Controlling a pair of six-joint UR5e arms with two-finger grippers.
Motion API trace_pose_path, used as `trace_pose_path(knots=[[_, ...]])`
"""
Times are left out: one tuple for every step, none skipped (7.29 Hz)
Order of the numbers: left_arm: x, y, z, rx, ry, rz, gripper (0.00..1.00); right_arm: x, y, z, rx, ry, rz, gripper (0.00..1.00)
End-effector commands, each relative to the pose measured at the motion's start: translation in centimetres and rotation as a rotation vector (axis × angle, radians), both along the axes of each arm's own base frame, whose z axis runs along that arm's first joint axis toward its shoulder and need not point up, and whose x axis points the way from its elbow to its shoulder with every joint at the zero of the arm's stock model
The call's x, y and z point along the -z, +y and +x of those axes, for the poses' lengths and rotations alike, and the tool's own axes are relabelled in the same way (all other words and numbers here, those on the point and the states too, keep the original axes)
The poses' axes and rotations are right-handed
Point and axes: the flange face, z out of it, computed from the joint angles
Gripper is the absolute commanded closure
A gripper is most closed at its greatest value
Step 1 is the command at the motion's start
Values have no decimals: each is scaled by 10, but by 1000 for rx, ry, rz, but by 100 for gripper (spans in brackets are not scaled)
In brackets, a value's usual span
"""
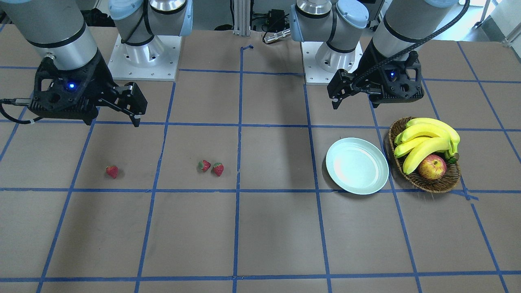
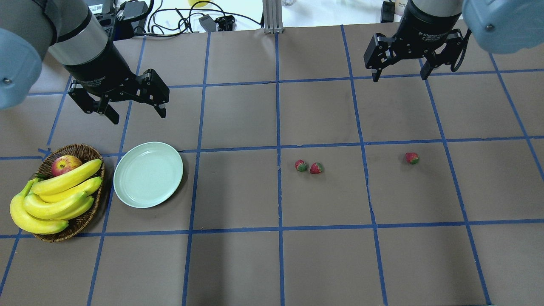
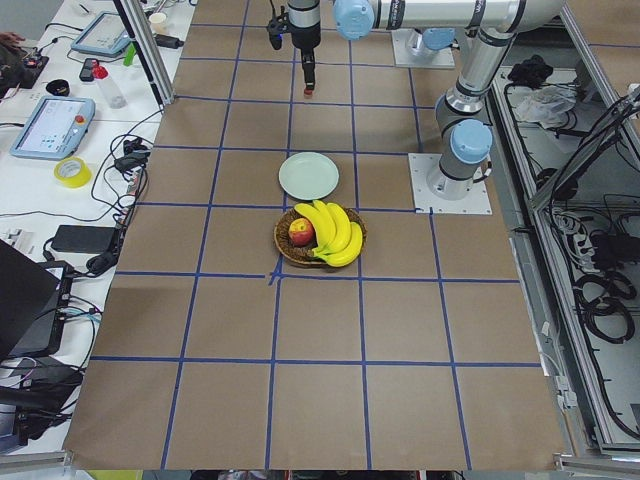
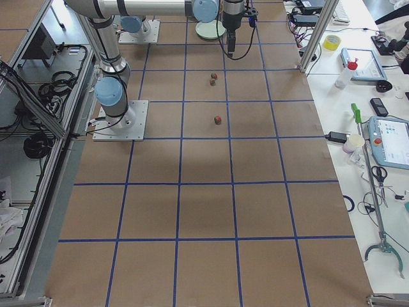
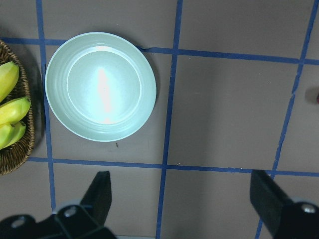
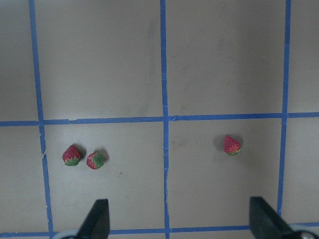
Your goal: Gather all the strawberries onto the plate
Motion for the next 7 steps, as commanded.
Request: trace_pose_path(knots=[[0, 0, 1, -1, 0, 0, 0, 0, 0, -1, 0, 4, -1, 0], [0, 0, 0, 0, -1, 0, 0, -1, 0, 0, -2, 1, -2, 0], [1, 0, 0, 1, -4, 3, 0, -1, 0, 0, -2, 0, -2, 0], [2, 0, -1, 2, -2, 5, 0, -1, 1, 0, 0, 0, -1, 0], [2, 0, 3, -4, -10, 7, 0, -1, 1, 0, 0, 2, -1, 0], [2, 0, 1, -1, -9, 7, 0, -1, 1, 0, 1, 0, -1, 0], [2, -1, 0, 1, -4, 5, 0, -1, 1, 0, 1, 0, -1, 0]])
